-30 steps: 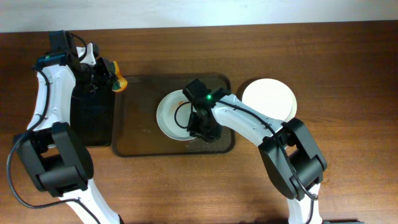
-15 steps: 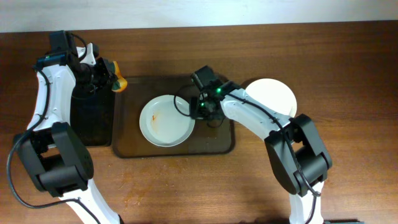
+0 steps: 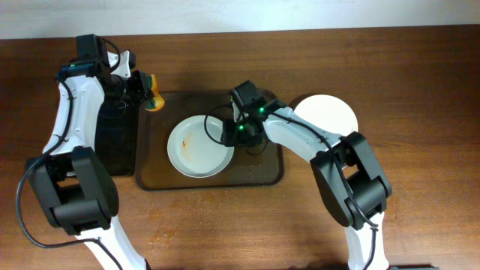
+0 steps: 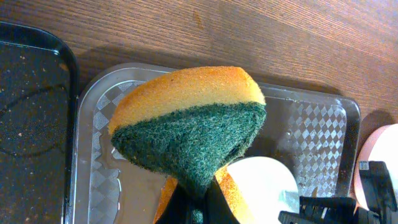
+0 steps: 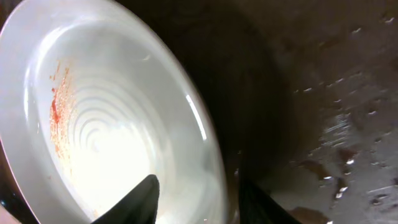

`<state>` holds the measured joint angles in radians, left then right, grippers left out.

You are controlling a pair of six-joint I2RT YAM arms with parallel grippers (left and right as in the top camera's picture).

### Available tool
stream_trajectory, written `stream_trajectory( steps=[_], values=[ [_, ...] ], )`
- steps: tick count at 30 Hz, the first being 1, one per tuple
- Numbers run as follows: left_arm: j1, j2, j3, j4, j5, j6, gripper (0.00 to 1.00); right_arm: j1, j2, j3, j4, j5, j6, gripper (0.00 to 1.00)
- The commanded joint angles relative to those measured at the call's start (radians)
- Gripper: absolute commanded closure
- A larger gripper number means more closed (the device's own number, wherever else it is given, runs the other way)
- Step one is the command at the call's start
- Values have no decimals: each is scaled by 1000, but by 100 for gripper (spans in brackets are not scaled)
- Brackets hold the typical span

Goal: Clean dirty plates on tray and stack at the side
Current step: 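Scrub the light blue plate with the sponge in the left gripper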

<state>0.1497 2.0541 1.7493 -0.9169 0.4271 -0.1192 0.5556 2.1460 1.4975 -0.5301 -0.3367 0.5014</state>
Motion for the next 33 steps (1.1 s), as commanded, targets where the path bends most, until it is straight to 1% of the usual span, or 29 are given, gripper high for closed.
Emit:
stream_trajectory(
  steps=[1,2,4,8,10,11,12,15,19,20,21,23,24,28,33],
  values=[
    [2,13,18,2,-6,24,99,27,16,18,-18,26,70,66],
    [2,13,18,2,-6,24,99,27,17,18,-37,38,89,70],
    [1,13,18,-3,-6,24,99,27,17,24,-60,60,111,72],
    [-31,12,18,-13,-6,25,99,27,17,50,-111,64,122,71],
    [-48,12,18,-19,-7,51,99,32,17,51,-129,65,140,72],
    [-51,13,18,-24,-10,61,99,42,17,51,-145,108,175,78],
    [-51,13,18,-24,-11,61,99,51,17,51,-151,138,198,80],
    [-51,13,18,-16,-29,60,99,61,18,51,-155,175,261,80],
    [-51,13,18,-14,-32,61,99,62,21,51,-152,184,283,81],
    [-51,13,18,-14,-32,61,99,58,21,51,-144,190,283,90],
    [-51,13,18,-16,-32,61,99,47,21,51,-124,191,282,96],
    [-52,13,18,-32,-32,64,99,17,21,51,-51,166,216,96],
    [-54,13,18,-44,-31,81,99,8,21,51,-35,162,197,96],
    [-110,13,-5,-103,-31,269,99,-13,21,51,-22,163,149,96],
    [-252,13,-124,-6,-31,519,99,-13,21,51,-22,163,149,96]
  ],
)
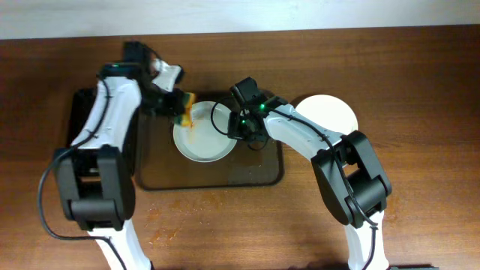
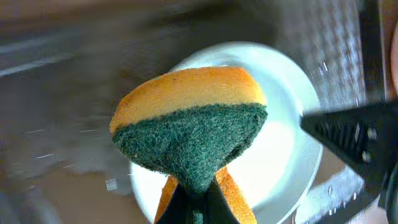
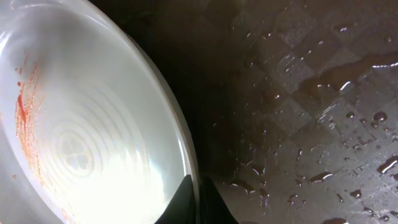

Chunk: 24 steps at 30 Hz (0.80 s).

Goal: Clean dirty plates on tray and stack at the side
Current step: 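Scrub the light blue plate with the sponge in the left gripper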

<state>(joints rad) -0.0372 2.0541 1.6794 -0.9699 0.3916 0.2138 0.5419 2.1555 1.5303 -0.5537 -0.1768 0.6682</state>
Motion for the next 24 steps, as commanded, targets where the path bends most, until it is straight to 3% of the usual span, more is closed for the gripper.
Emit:
stream_trajectory(
  steps=[1,12,13,16,20,24],
  values=[
    [-82,14,-70,69,-24,188,99,1,12,19,2,3,-18,96],
    [-98,168,-94,285,-356,79,99,1,12,18,1,5,-18,96],
    [-98,168,-94,273,-393,27,99,1,12,18,1,5,-18,96],
    [-98,167,-94,103,-266,15,99,1,12,18,1,6,-18,96],
    [-98,167,-94,-145,-50,150,99,1,12,18,2,6,-18,96],
    [-98,167,-94,-227,31,201,99,1,12,18,2,5,-18,96]
  ],
)
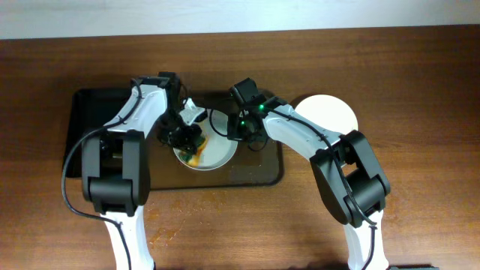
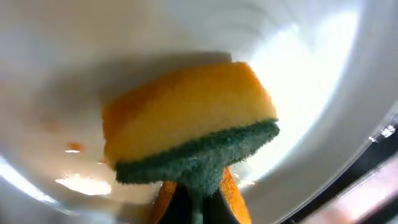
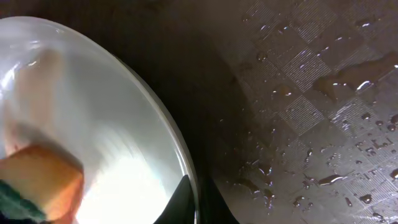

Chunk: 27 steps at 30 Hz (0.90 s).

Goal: Clean dirty plates on tray and stack at the side
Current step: 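Scrub the light blue plate with the sponge in the left gripper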

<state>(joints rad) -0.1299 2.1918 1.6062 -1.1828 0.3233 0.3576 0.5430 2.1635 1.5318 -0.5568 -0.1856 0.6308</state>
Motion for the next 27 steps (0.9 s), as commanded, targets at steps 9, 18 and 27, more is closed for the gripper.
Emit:
stream_trajectory(
  steps=[9,18,27],
  values=[
    [-5,32,-21,427,-179,-263,99,0,4,17,0,14,20,96],
    [-8,32,-21,595,-197,-185,99,0,4,17,0,14,20,96],
    [-8,32,-21,460,269,23,100,0,4,17,-3,13,13,96]
  ],
)
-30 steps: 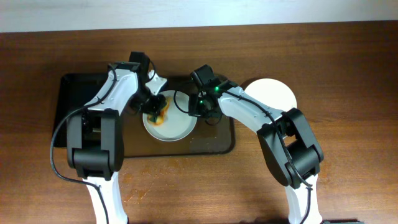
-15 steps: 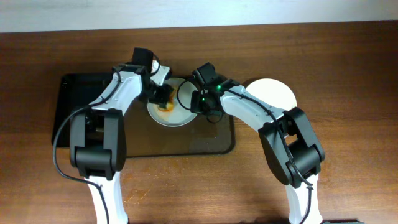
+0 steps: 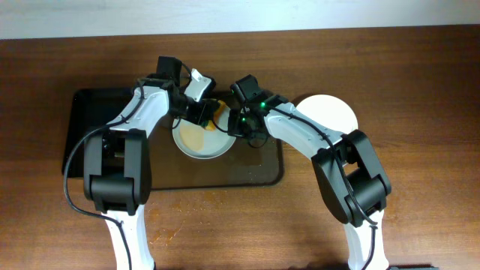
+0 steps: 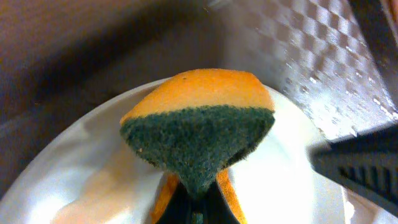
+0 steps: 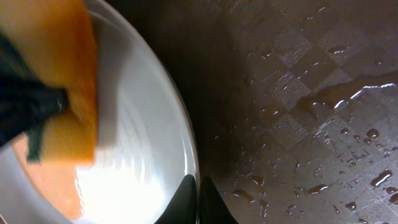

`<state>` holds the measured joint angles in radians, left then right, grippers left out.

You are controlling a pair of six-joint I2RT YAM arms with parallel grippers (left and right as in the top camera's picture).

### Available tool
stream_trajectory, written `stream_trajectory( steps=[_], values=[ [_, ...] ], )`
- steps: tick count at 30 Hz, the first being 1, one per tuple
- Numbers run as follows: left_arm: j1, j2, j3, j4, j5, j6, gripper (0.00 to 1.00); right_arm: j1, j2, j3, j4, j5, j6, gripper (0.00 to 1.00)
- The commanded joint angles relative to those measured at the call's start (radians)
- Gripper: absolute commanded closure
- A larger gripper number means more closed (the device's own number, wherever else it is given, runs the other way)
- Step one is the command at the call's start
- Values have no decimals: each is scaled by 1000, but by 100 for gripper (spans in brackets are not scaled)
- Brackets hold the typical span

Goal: Clean dirty plates on tray and stack at the side
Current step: 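Scrub the light blue plate with the sponge in the left gripper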

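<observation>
A white plate (image 3: pixel 196 139) with an orange smear lies on the dark tray (image 3: pixel 262 169). My left gripper (image 4: pixel 198 208) is shut on a yellow-and-green sponge (image 4: pixel 199 127), held over the plate's upper right part (image 4: pixel 298 186). The sponge (image 5: pixel 53 93) also shows in the right wrist view, against the plate's inner face. My right gripper (image 5: pixel 198 186) is shut on the plate's right rim (image 5: pixel 186 134). In the overhead view both grippers meet at the plate, the left gripper (image 3: pixel 206 114) from above, the right gripper (image 3: pixel 241 129) from the right.
A clean white plate (image 3: pixel 330 112) lies on the wooden table right of the tray. A black pan (image 3: pixel 86 135) sits left of the tray. The tray floor (image 5: pixel 311 93) is wet with drops.
The sponge has moved from the plate's lower left part to its upper right part. An orange smear now spreads across the plate. My right gripper still pinches the rim.
At first my left gripper held the sponge by the tray's far left corner and my right gripper was open around the plate's rim. Then the right gripper was shut on the rim with the sponge at the plate's edge. Afterwards the sponge lay inside the plate, and now sits higher.
</observation>
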<state>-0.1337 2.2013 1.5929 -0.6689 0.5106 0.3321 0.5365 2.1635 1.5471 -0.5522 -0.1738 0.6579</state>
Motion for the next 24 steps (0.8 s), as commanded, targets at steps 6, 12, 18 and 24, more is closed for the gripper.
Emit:
stream_trajectory(
  steps=[6,12,18,24],
  values=[
    [-1,22,-7,-313,66,-74,99,6,4,2,-8,-2,-14,96],
    [-1,22,-7,-110,62,-193,99,6,4,2,-15,-2,-14,96],
    [-1,22,-7,3,-460,-452,100,6,4,2,-16,-2,-14,96],
    [-1,22,-6,-270,-473,-450,99,6,4,2,-16,-2,-14,96]
  ],
)
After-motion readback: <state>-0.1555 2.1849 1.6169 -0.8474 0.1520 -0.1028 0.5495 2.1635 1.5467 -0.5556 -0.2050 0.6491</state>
